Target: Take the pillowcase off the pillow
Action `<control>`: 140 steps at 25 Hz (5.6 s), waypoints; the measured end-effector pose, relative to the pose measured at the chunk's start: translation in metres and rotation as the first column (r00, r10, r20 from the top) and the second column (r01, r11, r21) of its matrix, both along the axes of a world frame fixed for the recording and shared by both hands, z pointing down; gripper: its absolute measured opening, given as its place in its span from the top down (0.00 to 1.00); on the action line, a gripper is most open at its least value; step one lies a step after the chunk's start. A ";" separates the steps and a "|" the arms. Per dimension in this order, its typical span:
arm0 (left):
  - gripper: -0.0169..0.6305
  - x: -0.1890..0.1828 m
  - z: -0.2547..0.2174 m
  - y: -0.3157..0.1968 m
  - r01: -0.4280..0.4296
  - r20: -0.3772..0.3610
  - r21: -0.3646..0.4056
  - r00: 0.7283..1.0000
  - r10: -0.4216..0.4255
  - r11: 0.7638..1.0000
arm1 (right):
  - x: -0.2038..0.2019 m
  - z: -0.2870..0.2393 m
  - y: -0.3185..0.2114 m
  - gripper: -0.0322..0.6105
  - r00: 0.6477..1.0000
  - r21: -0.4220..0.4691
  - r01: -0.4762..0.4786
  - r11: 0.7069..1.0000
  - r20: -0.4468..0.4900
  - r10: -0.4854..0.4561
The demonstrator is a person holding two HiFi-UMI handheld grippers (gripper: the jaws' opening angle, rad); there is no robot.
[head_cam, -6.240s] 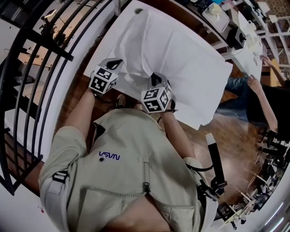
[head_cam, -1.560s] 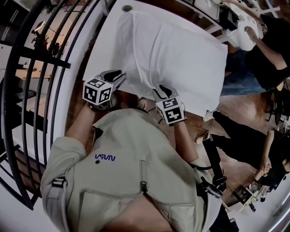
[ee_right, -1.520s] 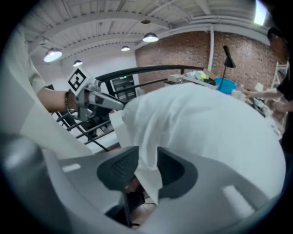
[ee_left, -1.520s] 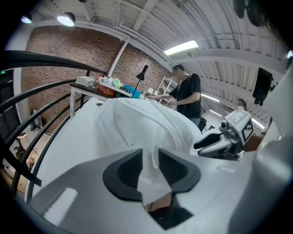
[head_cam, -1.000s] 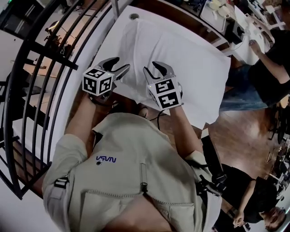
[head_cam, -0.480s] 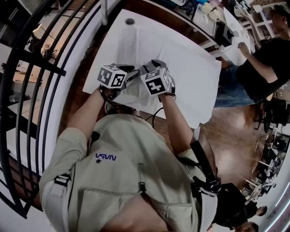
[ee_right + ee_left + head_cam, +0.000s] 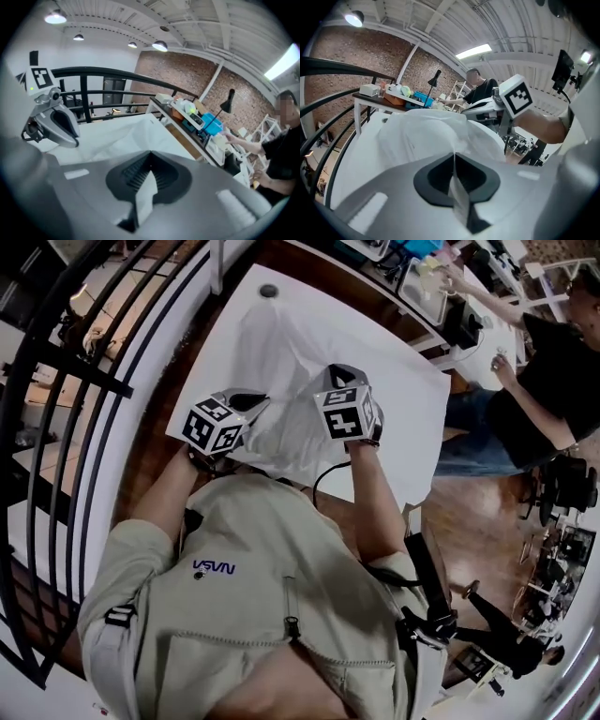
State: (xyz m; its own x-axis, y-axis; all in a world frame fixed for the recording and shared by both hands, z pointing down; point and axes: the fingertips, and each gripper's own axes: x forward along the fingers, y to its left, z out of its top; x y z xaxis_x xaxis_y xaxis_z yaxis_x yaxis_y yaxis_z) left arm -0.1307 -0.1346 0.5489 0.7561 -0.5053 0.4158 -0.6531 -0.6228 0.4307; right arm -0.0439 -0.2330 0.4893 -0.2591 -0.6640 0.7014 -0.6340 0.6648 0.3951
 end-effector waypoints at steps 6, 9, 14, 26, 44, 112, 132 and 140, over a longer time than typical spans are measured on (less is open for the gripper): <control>0.95 -0.018 0.007 0.011 0.103 -0.045 -0.016 0.994 -0.103 0.995 | 0.073 0.014 -0.021 0.94 0.991 -0.032 -0.132 0.991 0.007 0.132; 0.95 -0.016 0.016 0.012 0.120 -0.033 -0.031 0.992 -0.121 0.992 | 0.077 0.035 -0.016 0.94 0.992 -0.053 -0.122 0.991 -0.018 0.121; 0.95 -0.013 0.025 0.010 0.120 -0.007 -0.044 0.993 -0.121 0.992 | 0.070 0.039 -0.014 0.94 0.995 -0.047 -0.095 0.994 -0.020 0.095; 0.64 -0.043 -0.040 -0.096 0.259 -0.048 0.082 0.966 -0.255 0.962 | 0.020 -0.019 -0.001 0.78 0.959 -0.088 0.032 0.996 0.283 -0.005; 0.87 -0.001 0.019 -0.149 0.195 0.075 -0.084 0.979 -0.189 0.977 | -0.080 0.010 -0.091 0.73 0.964 -0.213 0.159 0.964 0.243 -0.105; 0.55 -0.007 0.026 0.086 0.297 0.297 0.124 0.899 -0.321 0.947 | 0.046 0.042 0.168 0.72 0.907 -0.072 -0.089 0.993 0.405 0.111; 0.92 -0.018 -0.021 0.057 0.218 0.247 0.242 0.929 -0.277 0.946 | 0.112 0.047 0.165 0.93 0.879 0.075 -0.429 0.900 0.265 0.397; 0.92 -0.046 0.021 0.060 0.307 0.227 0.139 0.916 -0.332 0.941 | 0.141 0.076 0.158 0.93 0.848 0.025 -0.495 0.868 0.234 0.476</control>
State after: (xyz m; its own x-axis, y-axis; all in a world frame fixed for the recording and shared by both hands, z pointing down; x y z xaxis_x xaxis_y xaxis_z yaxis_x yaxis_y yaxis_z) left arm -0.1767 -0.0746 0.5701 0.4290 -0.7509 0.5020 -0.9011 -0.3943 0.1802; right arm 0.0974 -0.0748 0.5654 -0.0250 -0.7965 0.6042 -0.9420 0.2211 0.2524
